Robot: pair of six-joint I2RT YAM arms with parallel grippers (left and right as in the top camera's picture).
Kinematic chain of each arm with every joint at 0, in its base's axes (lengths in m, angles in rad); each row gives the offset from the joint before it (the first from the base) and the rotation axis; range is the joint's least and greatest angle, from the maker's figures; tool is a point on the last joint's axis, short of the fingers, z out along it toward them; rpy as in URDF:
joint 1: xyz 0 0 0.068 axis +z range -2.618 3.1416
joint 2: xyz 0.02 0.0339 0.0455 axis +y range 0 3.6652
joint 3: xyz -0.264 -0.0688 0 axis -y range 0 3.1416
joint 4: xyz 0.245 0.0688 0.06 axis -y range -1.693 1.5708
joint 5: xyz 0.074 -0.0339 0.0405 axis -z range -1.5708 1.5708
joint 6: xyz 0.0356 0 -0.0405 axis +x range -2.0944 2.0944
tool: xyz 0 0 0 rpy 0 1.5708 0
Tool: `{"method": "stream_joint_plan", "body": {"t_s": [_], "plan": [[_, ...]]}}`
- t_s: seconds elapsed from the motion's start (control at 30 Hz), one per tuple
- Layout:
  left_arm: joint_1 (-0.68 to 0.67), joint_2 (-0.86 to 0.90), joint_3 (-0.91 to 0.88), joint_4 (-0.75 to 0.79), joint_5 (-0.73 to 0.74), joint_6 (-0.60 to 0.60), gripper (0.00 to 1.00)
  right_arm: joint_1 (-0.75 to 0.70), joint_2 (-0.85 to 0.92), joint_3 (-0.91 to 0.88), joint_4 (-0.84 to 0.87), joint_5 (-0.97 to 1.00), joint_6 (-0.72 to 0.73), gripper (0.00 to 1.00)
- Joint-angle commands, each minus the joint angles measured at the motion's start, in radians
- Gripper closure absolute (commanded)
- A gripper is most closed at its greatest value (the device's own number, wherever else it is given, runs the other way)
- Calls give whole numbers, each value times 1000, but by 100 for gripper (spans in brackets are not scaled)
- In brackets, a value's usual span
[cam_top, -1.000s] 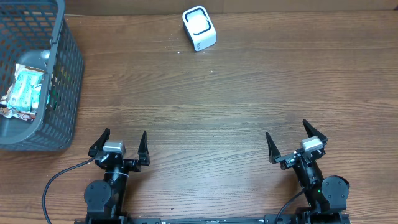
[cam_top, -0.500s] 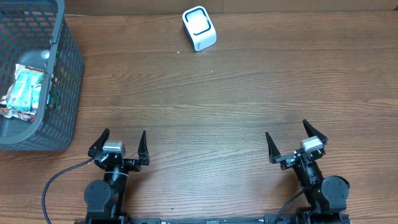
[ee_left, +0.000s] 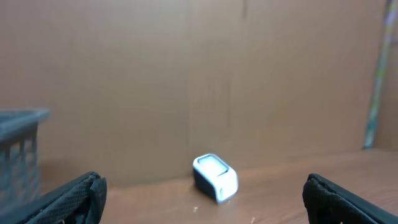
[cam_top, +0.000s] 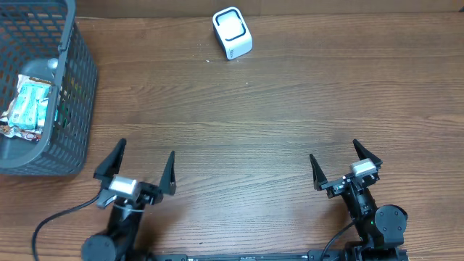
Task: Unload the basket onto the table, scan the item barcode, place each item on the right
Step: 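Move the left gripper over the grey basket and lower into it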
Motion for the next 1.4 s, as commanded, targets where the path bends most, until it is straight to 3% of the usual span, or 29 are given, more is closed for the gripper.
{"method": "stream_joint_plan", "body": {"t_s": [0.0,0.27,0.7,1.03,1.17,1.23,1.3,1.37], "plan": [[-6,-9,142,-61,41,-19,0,-4,-8,-11,5,-3,6,0],[-6,158,515,-391,-48,-18,0,-4,-8,-11,5,-3,6,0],[-6,778,1211,-869,95,-3,0,-4,-8,-11,5,-3,6,0],[-6,1001,1240,-1057,98,-18,0,-4,-8,-11,5,-3,6,0],[-6,1078,1240,-1067,111,-18,0,-4,-8,-11,5,-3,6,0],[-6,1109,1240,-1065,134,-18,18,-4,-8,-11,5,-3,6,0],[-6,1133,1240,-1047,156,-18,46,-4,-8,-11,5,-3,6,0],[-6,1150,1241,-1006,146,-18,96,-4,-8,-11,5,-3,6,0]]}}
